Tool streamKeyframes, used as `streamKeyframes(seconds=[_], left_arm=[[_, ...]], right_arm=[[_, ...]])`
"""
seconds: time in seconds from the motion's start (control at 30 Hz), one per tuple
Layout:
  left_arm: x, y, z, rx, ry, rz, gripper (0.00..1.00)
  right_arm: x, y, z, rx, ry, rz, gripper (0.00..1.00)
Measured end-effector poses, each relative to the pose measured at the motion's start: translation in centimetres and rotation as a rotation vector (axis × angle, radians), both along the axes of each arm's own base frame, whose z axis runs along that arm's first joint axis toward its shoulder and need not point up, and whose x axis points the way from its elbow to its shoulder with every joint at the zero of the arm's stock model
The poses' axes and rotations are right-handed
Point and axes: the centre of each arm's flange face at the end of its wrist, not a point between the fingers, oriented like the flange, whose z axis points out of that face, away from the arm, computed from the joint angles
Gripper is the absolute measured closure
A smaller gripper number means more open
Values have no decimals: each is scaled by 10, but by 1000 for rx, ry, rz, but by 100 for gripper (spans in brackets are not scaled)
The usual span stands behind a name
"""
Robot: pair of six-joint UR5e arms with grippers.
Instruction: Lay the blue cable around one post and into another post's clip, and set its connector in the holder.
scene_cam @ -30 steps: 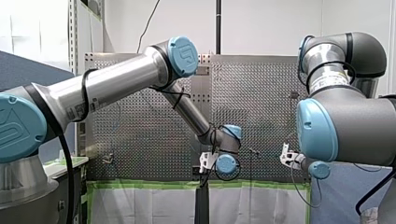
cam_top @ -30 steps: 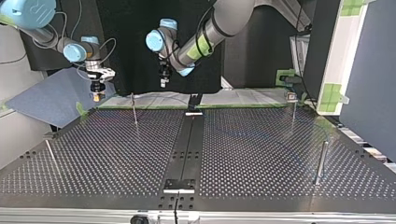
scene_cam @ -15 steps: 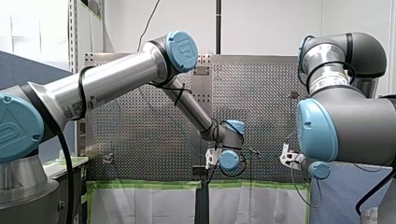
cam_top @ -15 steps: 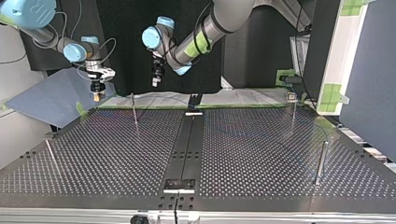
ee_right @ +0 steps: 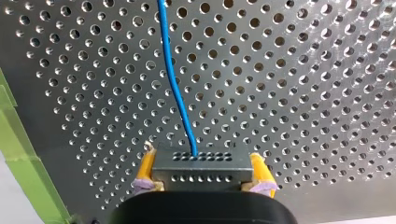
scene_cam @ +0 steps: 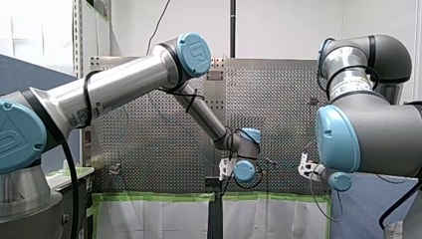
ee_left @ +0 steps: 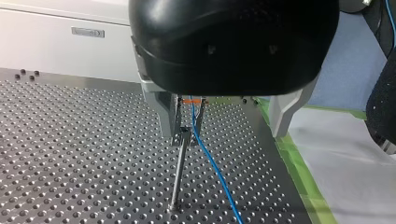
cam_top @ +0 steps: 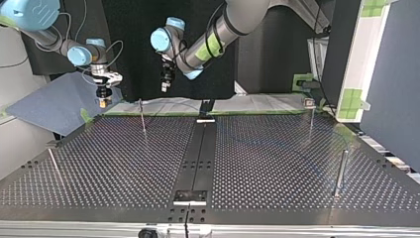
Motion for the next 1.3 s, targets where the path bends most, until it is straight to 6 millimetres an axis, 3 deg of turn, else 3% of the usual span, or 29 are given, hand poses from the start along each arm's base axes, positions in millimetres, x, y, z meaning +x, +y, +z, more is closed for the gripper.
streamKeyframes(seconds=[1.0,1.3], left_arm=[[-4,-1,1,4,1,-2,0],[-18,-4,24,-57,-19,-47,0]], right_arm=[[2,0,0,-1,0,3,100],[2,0,0,-1,0,4,100]])
